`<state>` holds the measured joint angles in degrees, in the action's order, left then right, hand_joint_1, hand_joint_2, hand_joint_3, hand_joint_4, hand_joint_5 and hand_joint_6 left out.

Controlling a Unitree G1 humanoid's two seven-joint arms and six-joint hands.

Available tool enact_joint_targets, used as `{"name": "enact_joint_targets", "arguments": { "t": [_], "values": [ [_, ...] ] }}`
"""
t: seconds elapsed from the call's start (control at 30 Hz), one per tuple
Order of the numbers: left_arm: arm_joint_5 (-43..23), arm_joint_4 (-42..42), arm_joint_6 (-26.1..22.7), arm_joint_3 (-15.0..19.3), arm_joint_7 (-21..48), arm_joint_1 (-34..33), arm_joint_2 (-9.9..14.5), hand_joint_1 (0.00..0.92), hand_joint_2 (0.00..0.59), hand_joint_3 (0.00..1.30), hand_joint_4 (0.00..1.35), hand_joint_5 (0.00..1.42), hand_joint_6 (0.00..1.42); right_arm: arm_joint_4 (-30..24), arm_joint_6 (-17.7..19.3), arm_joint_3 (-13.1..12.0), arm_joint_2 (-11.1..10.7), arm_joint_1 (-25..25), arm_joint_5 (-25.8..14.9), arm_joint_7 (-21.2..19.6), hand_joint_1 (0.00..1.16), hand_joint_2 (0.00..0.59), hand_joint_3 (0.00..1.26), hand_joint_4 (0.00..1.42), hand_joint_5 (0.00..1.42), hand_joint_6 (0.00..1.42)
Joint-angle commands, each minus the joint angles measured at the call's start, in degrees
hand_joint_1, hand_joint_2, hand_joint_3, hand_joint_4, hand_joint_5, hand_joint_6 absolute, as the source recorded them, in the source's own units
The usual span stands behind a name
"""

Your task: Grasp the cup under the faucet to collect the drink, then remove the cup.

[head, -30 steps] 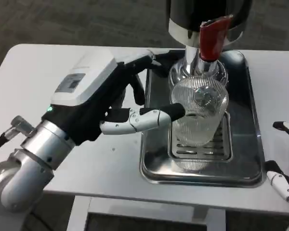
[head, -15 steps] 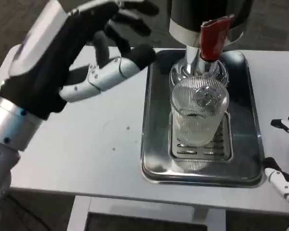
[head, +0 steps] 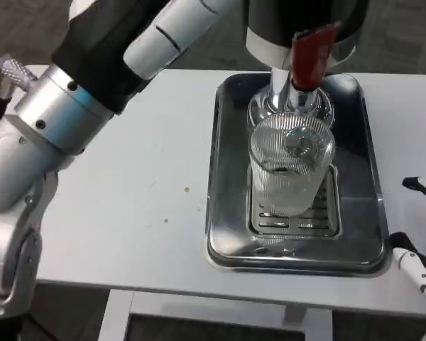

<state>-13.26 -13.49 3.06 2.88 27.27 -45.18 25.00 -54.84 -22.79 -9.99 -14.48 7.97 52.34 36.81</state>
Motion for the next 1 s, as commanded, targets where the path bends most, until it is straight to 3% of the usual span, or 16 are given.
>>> {"name": "enact_joint_targets", "arguments": {
  "t": [0.03,0.4,0.6,0.8,1.0],
  "values": [
    [-2.29,1.71,-2.83,-1.57,2.61,-2.49,-1.19,0.000,0.144,0.27,0.22,0.32,0.30,-0.81,-0.13,0.47,0.17,0.62,0.03,-0.71,0.41,0.485,0.11,0.00,0.00,0.05],
    [-8.18,7.21,-12.26,-1.75,7.71,-7.59,-2.50,0.000,0.094,0.20,0.14,0.24,0.21,-0.85,-0.02,0.19,0.11,0.95,-0.62,-1.05,0.41,0.485,0.11,0.00,0.00,0.05],
    [-10.55,5.26,-17.30,-2.14,9.05,-7.80,-2.49,0.000,0.089,0.20,0.13,0.24,0.20,-1.19,0.03,-0.24,0.03,1.34,-1.17,-1.18,0.41,0.485,0.11,0.00,0.00,0.05],
    [-10.28,2.52,-19.91,-1.96,9.67,-6.69,-1.39,0.000,0.086,0.19,0.13,0.24,0.20,-1.40,0.18,-0.52,-0.06,1.77,-1.78,-1.24,0.41,0.485,0.11,0.00,0.00,0.05],
    [-9.03,0.65,-21.75,-2.60,11.77,-5.27,1.48,0.000,0.085,0.19,0.13,0.24,0.19,-1.27,0.22,-0.68,-0.46,1.50,-2.58,-1.38,0.41,0.485,0.11,0.00,0.00,0.05]
  ]
}}
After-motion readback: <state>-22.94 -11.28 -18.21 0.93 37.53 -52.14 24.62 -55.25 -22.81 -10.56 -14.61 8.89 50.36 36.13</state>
